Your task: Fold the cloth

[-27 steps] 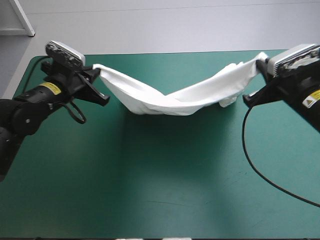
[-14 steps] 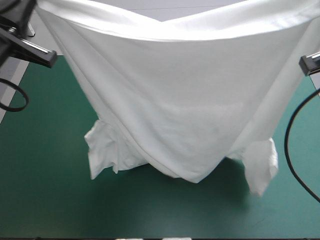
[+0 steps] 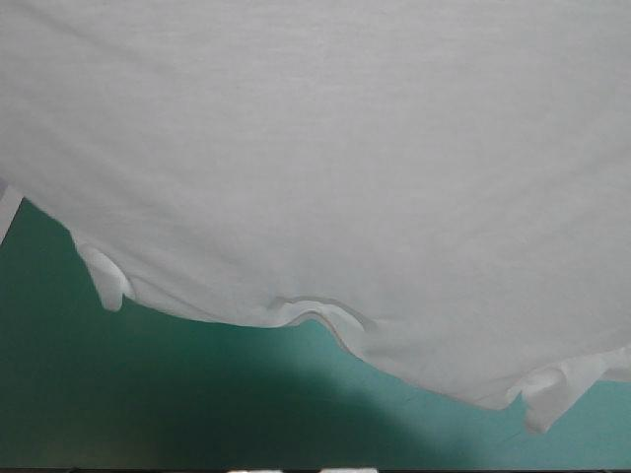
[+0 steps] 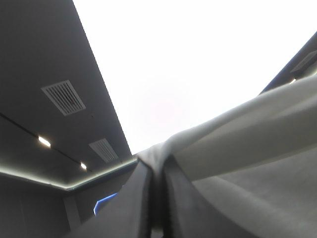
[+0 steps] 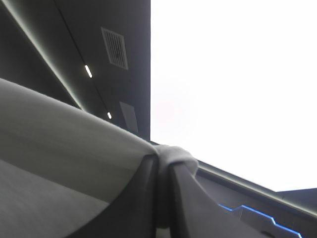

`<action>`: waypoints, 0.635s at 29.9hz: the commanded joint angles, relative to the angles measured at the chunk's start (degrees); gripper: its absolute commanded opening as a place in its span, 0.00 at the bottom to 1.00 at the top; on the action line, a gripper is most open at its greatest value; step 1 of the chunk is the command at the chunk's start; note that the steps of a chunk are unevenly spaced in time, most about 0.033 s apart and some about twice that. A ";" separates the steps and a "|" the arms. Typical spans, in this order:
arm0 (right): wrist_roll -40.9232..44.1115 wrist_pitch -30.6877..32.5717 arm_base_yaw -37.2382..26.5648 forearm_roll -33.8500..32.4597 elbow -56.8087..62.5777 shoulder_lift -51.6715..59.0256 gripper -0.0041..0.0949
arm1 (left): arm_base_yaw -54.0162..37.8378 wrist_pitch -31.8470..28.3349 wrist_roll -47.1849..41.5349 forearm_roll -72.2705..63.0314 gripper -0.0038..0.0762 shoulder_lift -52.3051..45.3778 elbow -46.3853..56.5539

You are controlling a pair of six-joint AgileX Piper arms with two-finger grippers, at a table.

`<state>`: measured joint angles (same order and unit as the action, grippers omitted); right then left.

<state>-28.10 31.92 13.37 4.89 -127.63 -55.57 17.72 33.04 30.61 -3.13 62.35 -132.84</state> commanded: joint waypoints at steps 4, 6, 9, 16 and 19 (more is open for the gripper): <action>-1.23 -1.77 0.02 -0.48 -1.28 -1.79 0.02 | 0.23 -1.30 0.57 0.07 0.07 2.25 -1.25; -1.23 -1.05 0.02 -0.48 -1.28 -3.06 0.02 | 0.23 -0.86 0.57 0.07 0.07 3.93 -1.25; -1.23 -0.58 0.02 -0.72 -1.28 -6.01 0.02 | 0.23 -0.54 0.57 0.07 0.07 7.11 -1.25; -0.33 -2.61 0.02 -1.08 -1.39 -16.54 0.02 | 0.23 -0.18 0.45 0.32 0.07 16.72 -1.25; 0.68 -5.19 -0.14 -1.08 -1.66 -22.58 0.02 | 0.23 -1.01 0.45 1.37 0.07 21.40 -1.25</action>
<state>-28.20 33.19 13.37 4.51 -128.45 -74.16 17.79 36.62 31.24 -2.35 81.24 -133.41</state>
